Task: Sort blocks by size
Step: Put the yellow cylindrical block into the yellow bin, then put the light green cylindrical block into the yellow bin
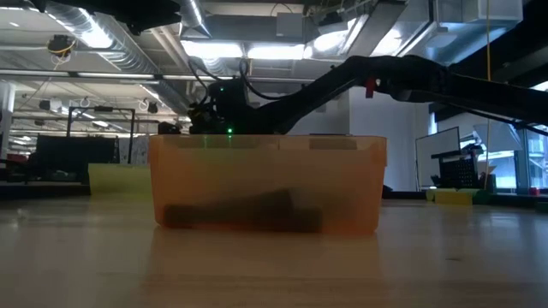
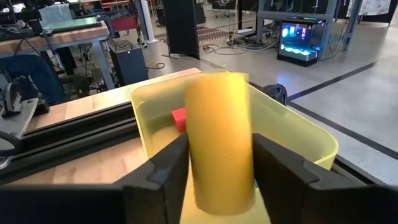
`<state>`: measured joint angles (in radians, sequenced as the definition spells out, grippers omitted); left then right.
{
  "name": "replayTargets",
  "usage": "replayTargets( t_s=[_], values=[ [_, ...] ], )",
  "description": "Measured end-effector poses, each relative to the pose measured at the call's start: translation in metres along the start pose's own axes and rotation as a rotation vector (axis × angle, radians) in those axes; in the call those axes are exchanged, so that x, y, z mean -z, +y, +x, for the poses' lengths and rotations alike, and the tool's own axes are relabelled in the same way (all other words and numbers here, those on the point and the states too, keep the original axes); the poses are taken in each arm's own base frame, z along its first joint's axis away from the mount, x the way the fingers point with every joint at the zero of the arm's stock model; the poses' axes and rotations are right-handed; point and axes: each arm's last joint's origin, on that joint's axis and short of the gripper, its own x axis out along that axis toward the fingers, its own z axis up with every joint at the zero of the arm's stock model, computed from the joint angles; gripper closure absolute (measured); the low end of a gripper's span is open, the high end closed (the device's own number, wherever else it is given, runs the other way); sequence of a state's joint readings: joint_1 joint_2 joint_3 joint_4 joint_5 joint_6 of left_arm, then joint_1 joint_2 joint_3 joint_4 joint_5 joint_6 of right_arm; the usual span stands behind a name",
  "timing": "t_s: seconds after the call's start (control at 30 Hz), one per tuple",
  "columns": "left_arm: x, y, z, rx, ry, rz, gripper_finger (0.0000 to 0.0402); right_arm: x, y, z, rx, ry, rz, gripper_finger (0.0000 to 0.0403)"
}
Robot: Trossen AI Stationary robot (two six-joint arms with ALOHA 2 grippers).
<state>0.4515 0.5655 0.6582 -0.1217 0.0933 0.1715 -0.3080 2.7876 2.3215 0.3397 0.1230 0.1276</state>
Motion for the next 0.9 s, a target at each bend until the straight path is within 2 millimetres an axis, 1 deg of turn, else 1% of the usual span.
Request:
replayTargets(
  t_s=[0.17,0.27,0.37,0.5,0.57,0.7,0.83,0.9],
  values=[
    [0.000,0.000,0.000,0.000,0.000,-0.003,0.0219,0.000,0.000,0.000,0.000,0.000,0.000,0.0183],
    [0.000,0.000,0.000,0.000,0.001,-0.007,0.0219,0.000,0.000,0.000,0.000,0.001,0.000,0.0163],
    [0.000,0.000,0.000,0.001,0.005,-0.007,0.0219,0.000,0.000,0.000,0.000,0.003,0.000,0.0154],
    [0.002,0.000,0.000,0.004,0.021,-0.009,0.0219,-0.002,0.000,-0.001,0.000,0.005,0.000,0.0156],
    [0.003,-0.001,0.000,0.005,0.032,-0.008,0.0219,-0.010,0.002,-0.002,-0.003,-0.004,0.000,0.0160],
    [0.003,0.000,0.000,0.005,0.027,-0.009,0.0219,-0.041,0.004,-0.009,-0.005,-0.024,-0.007,0.0170],
    [0.003,0.000,0.000,0.005,0.027,-0.009,0.0219,-0.068,0.006,-0.019,-0.001,0.012,-0.074,0.0179],
    [0.003,0.000,0.000,0.005,0.028,-0.010,0.0219,-0.085,0.008,-0.026,-0.001,0.021,-0.110,0.0183]
  ],
)
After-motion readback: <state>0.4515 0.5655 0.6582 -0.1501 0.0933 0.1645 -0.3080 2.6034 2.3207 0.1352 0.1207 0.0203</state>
